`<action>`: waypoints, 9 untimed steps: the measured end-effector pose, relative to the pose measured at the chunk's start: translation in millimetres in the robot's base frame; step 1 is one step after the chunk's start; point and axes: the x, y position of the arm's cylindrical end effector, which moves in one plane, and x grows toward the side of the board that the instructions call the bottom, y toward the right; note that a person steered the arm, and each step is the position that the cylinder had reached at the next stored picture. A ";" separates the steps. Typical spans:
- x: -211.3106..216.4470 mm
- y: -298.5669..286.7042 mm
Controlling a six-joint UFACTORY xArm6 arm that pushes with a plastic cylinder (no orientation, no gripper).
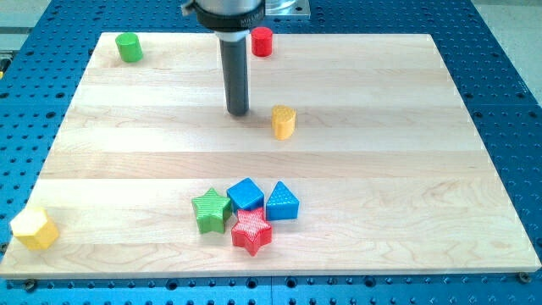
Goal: Push the heart into the group of blocks
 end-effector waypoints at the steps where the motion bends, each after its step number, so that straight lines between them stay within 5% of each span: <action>1: 21.5 83.9; 2: 62.8 122.7; 3: 91.8 97.5; 4: 57.1 116.9; 7: 54.4 19.0; 9: 122.2 -5.5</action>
